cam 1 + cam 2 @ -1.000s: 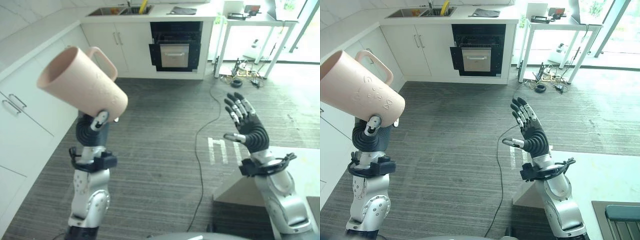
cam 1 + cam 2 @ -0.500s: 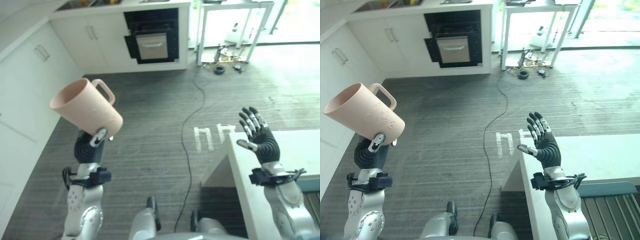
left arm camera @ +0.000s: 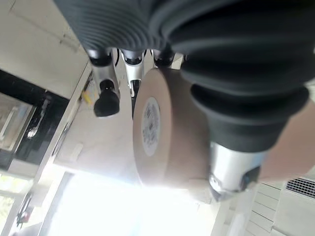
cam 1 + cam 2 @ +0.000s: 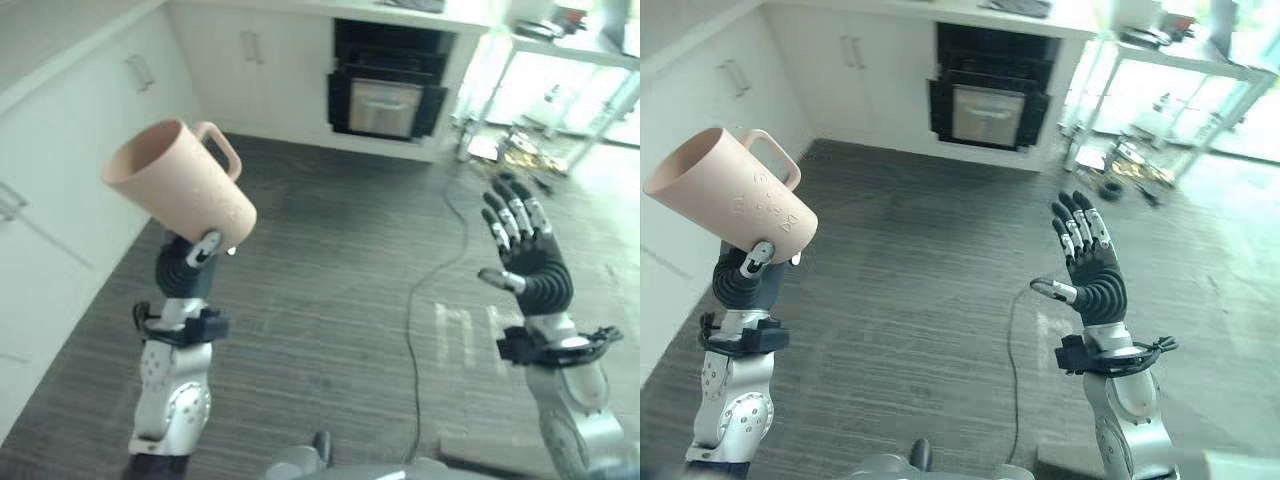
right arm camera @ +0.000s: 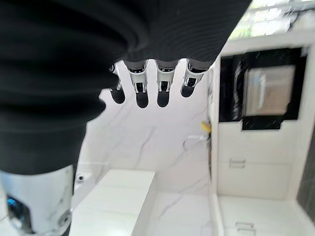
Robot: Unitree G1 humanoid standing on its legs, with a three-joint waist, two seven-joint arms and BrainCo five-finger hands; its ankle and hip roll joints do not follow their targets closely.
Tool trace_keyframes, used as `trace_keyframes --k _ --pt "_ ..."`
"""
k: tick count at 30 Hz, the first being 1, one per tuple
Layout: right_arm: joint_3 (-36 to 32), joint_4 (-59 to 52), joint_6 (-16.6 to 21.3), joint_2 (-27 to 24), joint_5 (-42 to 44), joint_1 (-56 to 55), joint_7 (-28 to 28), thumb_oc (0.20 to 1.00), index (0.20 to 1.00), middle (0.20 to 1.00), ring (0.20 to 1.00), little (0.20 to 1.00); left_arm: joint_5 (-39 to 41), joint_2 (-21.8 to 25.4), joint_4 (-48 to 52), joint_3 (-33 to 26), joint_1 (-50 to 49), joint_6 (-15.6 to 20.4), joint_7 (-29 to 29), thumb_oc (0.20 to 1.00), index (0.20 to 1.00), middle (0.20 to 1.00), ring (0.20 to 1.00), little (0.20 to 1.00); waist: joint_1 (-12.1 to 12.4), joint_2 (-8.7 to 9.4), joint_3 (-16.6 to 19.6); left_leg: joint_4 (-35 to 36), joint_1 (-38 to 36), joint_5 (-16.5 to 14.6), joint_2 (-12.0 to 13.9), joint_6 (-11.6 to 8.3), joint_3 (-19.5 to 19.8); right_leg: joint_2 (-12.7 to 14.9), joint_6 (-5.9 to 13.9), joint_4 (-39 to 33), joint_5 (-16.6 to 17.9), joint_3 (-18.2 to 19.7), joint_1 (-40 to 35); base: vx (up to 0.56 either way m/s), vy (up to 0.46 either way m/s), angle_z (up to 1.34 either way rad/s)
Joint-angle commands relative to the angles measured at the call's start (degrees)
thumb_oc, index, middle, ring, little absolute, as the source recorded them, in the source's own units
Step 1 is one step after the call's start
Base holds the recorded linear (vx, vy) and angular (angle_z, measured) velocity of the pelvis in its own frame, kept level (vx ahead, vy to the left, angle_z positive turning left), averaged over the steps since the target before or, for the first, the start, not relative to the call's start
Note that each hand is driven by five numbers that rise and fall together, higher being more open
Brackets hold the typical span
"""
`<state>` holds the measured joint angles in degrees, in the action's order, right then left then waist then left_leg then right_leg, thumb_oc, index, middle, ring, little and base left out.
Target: Place the dishes in the dishwasher.
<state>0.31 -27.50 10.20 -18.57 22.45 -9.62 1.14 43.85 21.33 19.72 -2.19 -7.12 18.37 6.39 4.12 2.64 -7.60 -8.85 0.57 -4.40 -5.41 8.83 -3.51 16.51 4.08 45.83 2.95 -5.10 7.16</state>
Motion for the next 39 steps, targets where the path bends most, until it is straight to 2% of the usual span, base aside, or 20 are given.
trace_keyframes --k 1,4,6,7,8,10,12,13,14,15,18,20,21,22,24,27,29,31,34,39 --pt "0.3 -0.8 2.2 -2.6 -1.4 0.0 -1.2 1.0 1.0 1.0 1.0 1.0 -1.2 0.8 5.2 -1.8 -0.6 1.7 0.6 0.2 0.2 0.2 0.2 0.2 -1.7 -1.52 1.1 12.5 -0.1 3.5 3.1 -3.68 1.0 -6.6 0.59 -8.5 -3.1 -2.5 -2.5 0.3 0.017 -0.33" --pt "-0.4 0.4 2.3 -3.3 0.3 0.5 -0.3 1.0 1.0 1.0 1.0 1.0 -0.6 1.3 4.5 -2.1 -0.3 2.3 0.9 0.2 0.2 0.2 0.2 0.2 -2.9 -1.04 -0.3 13.0 -3.0 2.4 2.4 -4.15 1.9 -9.7 0.69 -19.6 -4.6 -6.3 0.2 0.35 -0.083 -0.03" --pt "-1.2 1.1 3.1 -3.8 1.5 0.4 0.6 1.0 1.0 1.0 1.0 1.0 -0.3 1.5 4.0 -2.2 -0.4 2.8 0.9 0.2 0.2 0.2 0.2 0.2 -4.4 -0.75 -1.1 13.4 -5.2 0.9 2.5 -4.51 2.7 -10.8 0.79 -30.0 -4.2 -5.7 1.4 0.42 -0.192 0.28" --pt "-1.7 1.8 3.6 -4.1 1.6 0.2 0.7 1.0 1.0 1.0 1.0 1.0 -0.2 1.8 3.5 -1.6 -0.1 2.9 1.0 0.2 0.2 0.2 0.2 0.2 -5.6 -0.54 -1.4 13.5 -6.2 -0.3 2.4 -4.51 3.5 -11.2 1.35 -37.3 -3.4 -3.4 2.9 0.43 -0.228 0.44" --pt "-1.9 1.9 3.4 -4.3 1.7 -0.1 0.7 1.0 1.0 1.0 1.0 1.0 -0.6 1.7 3.4 -1.1 -0.2 3.2 0.8 0.2 0.2 0.2 0.2 0.2 -6.4 -0.42 -1.7 13.5 -7.4 -1.0 2.4 -4.68 3.5 -10.9 2.24 -42.0 -0.9 -3.2 4.1 0.44 -0.236 0.65" --pt "-2.1 1.7 3.0 -4.4 2.7 -0.8 0.9 1.0 1.0 1.0 1.0 1.0 -2.5 1.5 3.6 -0.4 -1.0 4.0 0.0 0.2 0.2 0.2 0.2 0.2 -7.2 -0.71 -2.0 13.7 -9.8 -2.2 3.3 -5.21 2.5 -10.4 3.11 -47.8 2.7 -4.6 5.4 0.43 -0.269 0.72" --pt "-1.9 2.1 4.3 -4.6 4.0 -1.2 1.6 1.0 1.0 1.0 1.0 1.0 -3.4 1.9 3.8 -0.3 -1.8 5.4 -0.3 0.2 0.2 0.2 0.2 0.2 -7.5 -0.68 -2.4 13.7 -12.9 -4.8 4.4 -5.28 1.2 -9.5 3.41 -48.7 4.8 -6.9 6.3 0.58 -0.442 0.23" --pt "-1.1 2.7 4.6 -4.8 2.3 -1.0 0.9 1.0 1.0 1.0 1.0 1.0 -3.2 2.5 3.4 -0.6 -2.1 5.8 -0.5 0.2 0.2 0.2 0.2 0.2 -7.5 -0.22 -1.0 11.6 -14.3 -7.7 4.2 -5.44 1.3 -9.8 3.36 -49.5 4.6 -8.4 3.9 0.78 -0.581 -0.31" --pt "-0.6 2.9 4.0 -5.6 0.3 -0.8 0.7 1.0 1.0 1.0 1.0 1.0 -1.2 2.2 3.5 -0.5 -2.2 4.3 -1.4 0.2 0.2 0.2 0.2 0.2 -8.0 -0.58 1.1 8.6 -16.3 -8.7 5.0 -7.04 0.9 -10.9 2.31 -50.6 4.8 -8.9 2.9 0.76 -0.554 -0.55" --pt "-0.5 2.8 3.6 -5.8 1.0 -0.7 0.6 1.0 1.0 1.0 1.0 1.0 -0.3 1.9 3.4 -0.3 -2.1 3.5 -1.4 0.2 0.2 0.2 0.2 0.2 -8.3 -1.02 2.0 6.6 -16.4 -7.1 5.9 -8.04 0.1 -11.4 1.57 -50.6 4.5 -9.4 2.1 0.53 -0.387 -0.25" --pt "-1.1 3.6 3.5 -6.2 2.4 -0.6 1.0 1.0 1.0 1.0 1.0 1.0 -0.9 0.7 3.7 -0.3 -3.2 3.2 -1.5 0.2 0.2 0.2 0.2 0.2 -7.8 -1.14 2.7 -14.1 -8.6 4.4 8.5 -12.5 -2.9 -12.3 -1.72 -50.8 1.2 -9.7 -3.0 0.3 -0.322 -0.18" --pt "-2.1 3.8 3.4 -6.6 3.0 -1.0 2.0 1.0 1.0 1.0 1.0 1.0 -0.7 -0.2 3.8 -0.7 -4.3 3.2 -1.1 0.2 0.2 0.2 0.2 0.2 -7.2 -0.28 1.7 -25.5 -0.4 6.8 9.4 -13.08 -4.3 -12.2 -3.48 -50.8 0.1 -9.0 -6.7 0.28 -0.305 -0.29" --pt "-2.4 4.0 3.5 -6.8 2.5 -1.1 1.9 1.0 1.0 1.0 1.0 1.0 -0.3 -0.3 3.5 -0.9 -4.4 2.9 -0.6 0.2 0.2 0.2 0.2 0.2 -6.8 0.05 1.1 -27.8 3.5 5.9 9.5 -12.56 -4.6 -12.0 -3.72 -50.8 -0.2 -8.6 -7.8 0.27 -0.249 -0.54" --pt "-2.8 4.2 3.6 -7.2 2.3 -0.9 1.7 1.0 1.0 1.0 1.0 1.0 1.0 -0.7 2.9 -1.3 -4.7 2.1 0.3 0.2 0.2 0.2 0.2 0.2 -6.2 0.46 0.2 -27.7 6.8 2.9 8.4 -11.09 -5.0 -11.7 -3.47 -50.8 -1.0 -7.5 -8.9 0.25 -0.147 -0.6" --pt "-3.1 4.3 3.5 -7.2 3.5 -0.5 2.3 1.0 1.0 1.0 1.0 1.0 1.0 -1.1 2.7 -1.8 -5.6 2.0 0.7 0.2 0.2 0.2 0.2 0.2 -6.2 0.18 -0.2 -20.8 5.9 1.2 8.1 -10.15 -7.3 -11.9 -2.76 -50.8 -2.0 -6.0 -9.6 0.24 -0.035 -0.5" --pt "-3.4 4.4 3.0 -6.9 3.3 -0.6 3.4 1.0 1.0 1.0 1.0 1.0 2.3 -0.9 2.1 -2.2 -6.3 2.9 0.9 0.2 0.2 0.2 0.2 0.2 -6.3 -0.76 -0.4 -5.7 4.5 2.3 7.9 -10.01 -9.2 -12.8 -1.94 -50.8 -3.5 -3.8 -10.5 0.23 0.08 -0.8" --pt "-3.0 4.5 2.8 -6.8 2.7 -1.0 3.7 1.0 1.0 1.0 1.0 1.0 2.2 -0.8 2.0 -1.9 -6.4 3.6 0.2 0.2 0.2 0.2 0.2 0.2 -5.8 -1.81 -0.2 6.0 3.8 4.9 8.2 -10.93 -6.9 -14.2 -1.4 -50.8 -5.0 -1.8 -11.6 0.28 0.126 -0.67" --pt "-3.6 4.6 3.0 -6.9 3.3 -1.6 4.3 1.0 1.0 1.0 1.0 1.0 2.0 -0.6 2.0 -1.8 -6.3 3.8 -0.2 0.2 0.2 0.2 0.2 0.2 -5.4 -2.16 -0.3 12.7 3.5 7.6 9.5 -11.79 -5.4 -14.6 -1.5 -50.8 -6.4 -0.8 -13.0 0.22 0.084 -0.59" --pt "-4.1 5.6 4.2 -7.0 3.1 -1.6 4.3 1.0 1.0 1.0 1.0 1.0 2.1 -0.8 1.2 -1.6 -5.9 4.8 1.0 0.2 0.2 0.2 0.2 0.2 -5.2 -2.96 -0.9 13.8 7.1 10.9 13.3 -13.69 -5.4 -15.4 -2.52 -50.8 -9.0 -0.8 -15.4 0.2 0.117 -0.57" --pt "-4.7 5.2 4.1 -6.8 2.5 -1.8 6.1 1.0 1.0 1.0 1.0 1.0 2.4 -0.8 1.1 -2.9 -5.7 5.7 2.2 0.2 0.2 0.2 0.2 0.2 -4.7 -2.77 -0.8 13.8 6.3 9.4 13.5 -12.95 -5.1 -13.8 -1.92 -50.8 -10.7 -1.3 -18.8 0.25 0.231 0.07"
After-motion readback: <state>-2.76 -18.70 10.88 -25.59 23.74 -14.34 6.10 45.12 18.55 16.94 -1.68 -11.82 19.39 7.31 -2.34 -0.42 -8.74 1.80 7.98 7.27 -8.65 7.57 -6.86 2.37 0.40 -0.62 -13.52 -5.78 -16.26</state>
